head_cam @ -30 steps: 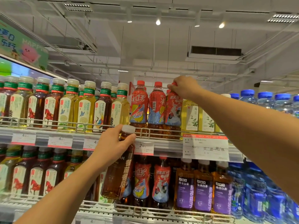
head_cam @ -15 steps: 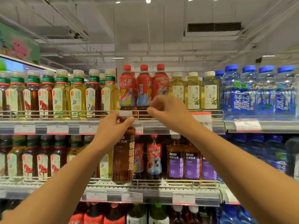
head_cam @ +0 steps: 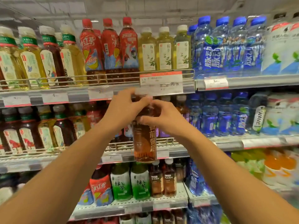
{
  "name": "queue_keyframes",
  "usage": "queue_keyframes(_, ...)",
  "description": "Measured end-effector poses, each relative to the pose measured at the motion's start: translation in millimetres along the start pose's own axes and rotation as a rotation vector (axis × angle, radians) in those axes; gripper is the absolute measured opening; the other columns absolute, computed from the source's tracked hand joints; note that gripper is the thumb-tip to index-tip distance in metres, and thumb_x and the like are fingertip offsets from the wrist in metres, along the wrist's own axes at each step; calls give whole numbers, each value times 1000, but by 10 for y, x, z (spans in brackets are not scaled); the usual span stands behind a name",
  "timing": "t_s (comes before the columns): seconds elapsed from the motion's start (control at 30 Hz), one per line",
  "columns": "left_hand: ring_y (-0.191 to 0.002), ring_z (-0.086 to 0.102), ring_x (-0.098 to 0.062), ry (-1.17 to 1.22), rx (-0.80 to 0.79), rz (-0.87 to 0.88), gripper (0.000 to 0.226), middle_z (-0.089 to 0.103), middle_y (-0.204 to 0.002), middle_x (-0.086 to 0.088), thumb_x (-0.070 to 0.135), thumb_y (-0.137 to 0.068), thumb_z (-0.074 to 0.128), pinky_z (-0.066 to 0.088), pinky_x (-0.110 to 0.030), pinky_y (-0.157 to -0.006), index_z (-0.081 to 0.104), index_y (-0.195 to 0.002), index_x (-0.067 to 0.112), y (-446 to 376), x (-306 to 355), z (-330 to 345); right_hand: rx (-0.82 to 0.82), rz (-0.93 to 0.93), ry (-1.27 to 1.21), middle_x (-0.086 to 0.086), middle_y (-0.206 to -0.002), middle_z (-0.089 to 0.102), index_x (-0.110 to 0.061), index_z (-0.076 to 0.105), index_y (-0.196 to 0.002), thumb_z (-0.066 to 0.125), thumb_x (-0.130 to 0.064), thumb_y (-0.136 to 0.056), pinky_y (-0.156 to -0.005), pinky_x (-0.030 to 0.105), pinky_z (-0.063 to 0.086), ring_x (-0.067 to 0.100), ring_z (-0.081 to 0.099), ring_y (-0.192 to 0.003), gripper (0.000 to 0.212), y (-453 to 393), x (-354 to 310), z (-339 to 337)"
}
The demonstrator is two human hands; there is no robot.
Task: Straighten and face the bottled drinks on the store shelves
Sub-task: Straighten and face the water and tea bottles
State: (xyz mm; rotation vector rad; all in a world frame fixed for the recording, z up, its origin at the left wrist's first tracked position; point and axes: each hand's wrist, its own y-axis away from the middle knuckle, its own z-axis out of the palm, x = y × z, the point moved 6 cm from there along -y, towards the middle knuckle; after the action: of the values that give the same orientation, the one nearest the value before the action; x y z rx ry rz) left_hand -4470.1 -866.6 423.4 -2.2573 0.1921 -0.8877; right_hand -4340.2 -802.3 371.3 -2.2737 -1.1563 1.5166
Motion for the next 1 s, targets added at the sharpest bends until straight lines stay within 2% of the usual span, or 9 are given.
queue_keyframes(0.1,-105,64,1,-46,-138,-10,41,71,-112,19,62,-88,63,50,-27,-91,69,-119,35,136,-90,272,10,63,56,-11,-112,72,-30,66,-119,83,-61,-66,-93,46,56,9,68,-105,64,259,270,-93)
queue_keyframes(0.17,-106,62,4,-66,-214,-14,49,69,-113,20,70,-88,56,47,-22,-88,66,-121,34,258,-190,433,32,104,100,-12,-110,71,-31,66,-119,82,-64,-66,-92,45,56,8,67,-103,64,451,474,-148)
queue_keyframes(0.23,-101,59,10,-77,-257,-44,45,68,-108,21,66,-93,50,44,-16,-83,65,-118,33,422,-354,608,64,161,115,-12,-107,72,-32,66,-115,82,-65,-63,-91,45,56,8,68,-99,64,647,707,-194)
queue_keyframes(0.33,-107,63,-5,-214,-299,-51,39,70,-116,12,58,-96,52,50,-31,-92,64,-120,29,704,-693,963,110,252,79,-12,-103,74,-33,68,-109,84,-58,-61,-90,46,57,9,70,-96,56,938,1068,-254)
queue_keyframes(0.43,-119,57,-22,-443,-393,-1,56,65,-128,3,55,-88,44,48,-42,-98,58,-132,24,947,-980,1336,123,325,66,-14,-105,74,-32,68,-112,89,-44,-69,-93,39,55,4,69,-99,49,1218,1371,-271)
queue_keyframes(0.53,-124,51,-27,-617,-365,56,60,58,-136,0,52,-87,39,43,-48,-104,52,-137,22,1034,-1117,1553,113,389,116,-15,-108,71,-32,65,-117,89,-40,-73,-89,30,51,2,66,-101,51,1454,1622,-258)
queue_keyframes(0.7,-135,40,-30,-710,-258,65,61,44,-147,-5,38,-89,56,35,-55,-111,42,-146,20,1067,-1247,1683,119,471,165,-14,-105,69,-30,61,-112,90,-34,-72,-85,35,53,12,66,-96,49,1704,2050,-254)
queue_keyframes(0.83,-145,29,-36,-734,-259,19,65,34,-157,-12,32,-87,63,35,-60,-111,45,-146,16,1138,-1383,1795,109,502,212,-17,-111,69,-30,59,-119,91,-27,-71,-89,34,50,11,64,-105,58,1767,2348,-254)
queue_keyframes(1.0,-144,31,-37,-705,-211,30,58,39,-154,-13,30,-85,63,35,-62,-109,53,-140,15,1112,-1435,1870,68,521,280,-7,-119,64,-24,57,-130,92,-24,-73,-89,27,41,15,58,-109,67,1704,2666,-225)
